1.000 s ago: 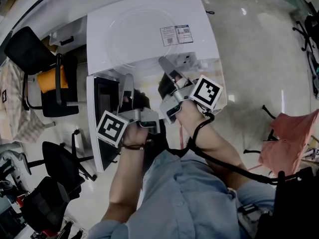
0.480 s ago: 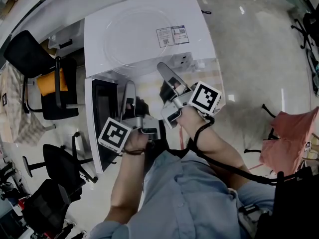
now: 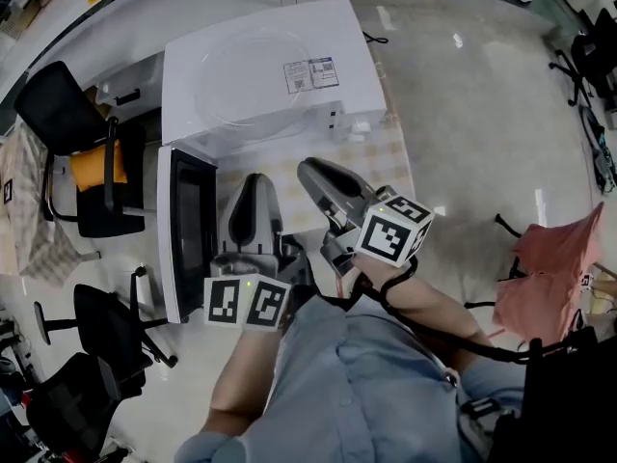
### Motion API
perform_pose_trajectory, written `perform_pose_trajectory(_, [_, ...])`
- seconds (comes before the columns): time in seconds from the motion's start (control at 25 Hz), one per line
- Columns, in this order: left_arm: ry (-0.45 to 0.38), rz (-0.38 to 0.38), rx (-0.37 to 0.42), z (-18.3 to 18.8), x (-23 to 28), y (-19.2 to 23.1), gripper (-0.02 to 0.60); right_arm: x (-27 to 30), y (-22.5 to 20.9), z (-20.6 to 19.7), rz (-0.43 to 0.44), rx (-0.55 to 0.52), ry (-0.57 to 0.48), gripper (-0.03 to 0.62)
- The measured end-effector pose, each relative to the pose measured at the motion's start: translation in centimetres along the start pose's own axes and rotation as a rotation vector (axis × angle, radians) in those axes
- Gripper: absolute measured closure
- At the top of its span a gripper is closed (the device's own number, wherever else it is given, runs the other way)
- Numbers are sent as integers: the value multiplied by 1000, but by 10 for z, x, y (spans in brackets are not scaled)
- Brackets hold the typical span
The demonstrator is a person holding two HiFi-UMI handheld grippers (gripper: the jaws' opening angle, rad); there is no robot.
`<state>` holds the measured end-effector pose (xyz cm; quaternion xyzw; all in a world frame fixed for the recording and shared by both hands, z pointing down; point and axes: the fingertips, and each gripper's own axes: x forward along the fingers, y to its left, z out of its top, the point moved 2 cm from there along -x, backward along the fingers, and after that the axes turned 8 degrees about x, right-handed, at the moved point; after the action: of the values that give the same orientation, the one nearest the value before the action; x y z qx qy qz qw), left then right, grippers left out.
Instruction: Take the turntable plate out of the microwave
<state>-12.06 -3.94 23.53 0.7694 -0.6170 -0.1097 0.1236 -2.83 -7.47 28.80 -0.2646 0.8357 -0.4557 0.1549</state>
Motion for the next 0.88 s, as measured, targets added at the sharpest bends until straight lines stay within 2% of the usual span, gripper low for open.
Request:
perform_pose_trajectory(0.08, [-52, -3, 162, 21, -8, -20, 543, -11, 21, 6, 2, -158, 3, 544])
perform_pose_trajectory(0.16, [-81, 13, 287, 37, -14, -36, 570, -17, 44, 14, 1, -328, -3, 562])
perform_pose_trajectory(0.28, [-99, 56, 378, 52, -21, -52, 574, -23, 76, 26, 1, -538, -30, 562])
perform_pose_trajectory(0.36, [-108, 83, 421, 59, -25, -60, 574, -29, 93, 30, 11, -616, -52, 562])
perform_pose_trajectory(0.44, [-121, 87, 442, 64, -28, -67, 574, -34, 105, 33, 8, -653, -75, 568])
perform_pose_trajectory(0.52, [-130, 83, 440, 68, -31, -73, 574, -39, 114, 33, 3, -683, -87, 591])
perform_pose_trajectory(0.68, [-146, 74, 438, 71, -38, -81, 574, -48, 124, 33, 7, -754, -97, 592])
perform_pose_trajectory(0.88, [-160, 65, 444, 74, -40, -86, 574, -54, 126, 35, 5, -759, -117, 594])
